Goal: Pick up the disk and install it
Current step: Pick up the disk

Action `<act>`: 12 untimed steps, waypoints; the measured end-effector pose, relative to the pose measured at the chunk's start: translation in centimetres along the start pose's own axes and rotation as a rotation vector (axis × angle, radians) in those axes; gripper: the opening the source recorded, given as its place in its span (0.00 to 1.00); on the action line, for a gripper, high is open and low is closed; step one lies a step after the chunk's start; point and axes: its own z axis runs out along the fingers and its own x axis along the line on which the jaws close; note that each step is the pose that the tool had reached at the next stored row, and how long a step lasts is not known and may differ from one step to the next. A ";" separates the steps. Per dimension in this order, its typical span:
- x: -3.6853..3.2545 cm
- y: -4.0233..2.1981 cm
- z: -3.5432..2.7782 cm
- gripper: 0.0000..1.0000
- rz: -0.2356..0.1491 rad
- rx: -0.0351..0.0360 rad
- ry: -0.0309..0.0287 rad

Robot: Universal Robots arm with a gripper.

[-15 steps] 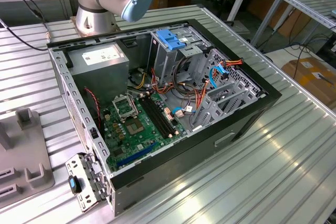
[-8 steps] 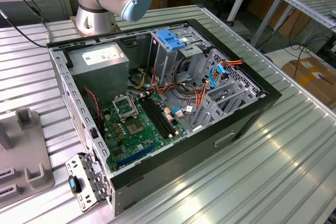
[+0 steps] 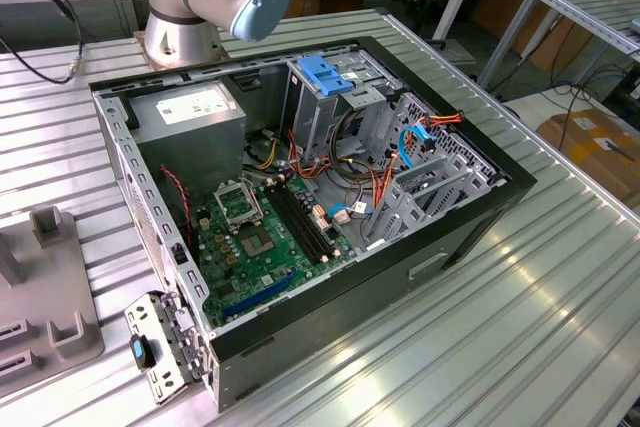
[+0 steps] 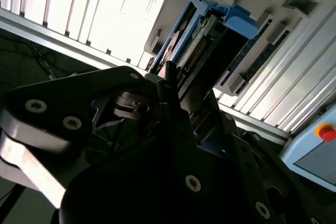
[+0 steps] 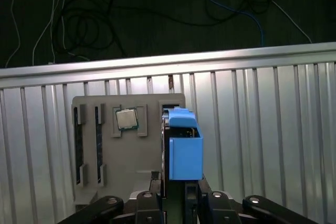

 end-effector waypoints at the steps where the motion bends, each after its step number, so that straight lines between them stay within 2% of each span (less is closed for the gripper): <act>1: 0.01 -0.01 -0.60 0.35 0.000 0.0001 -0.0001; 4: 0.02 -0.03 -1.99 0.35 0.000 0.0001 -0.0001; 5: 0.03 -0.04 -2.67 0.35 0.000 0.0001 -0.0001; 8: 0.06 -0.08 -5.52 0.35 0.000 0.0001 -0.0001; 12: 0.06 -0.09 -5.60 0.35 0.000 0.0002 -0.0002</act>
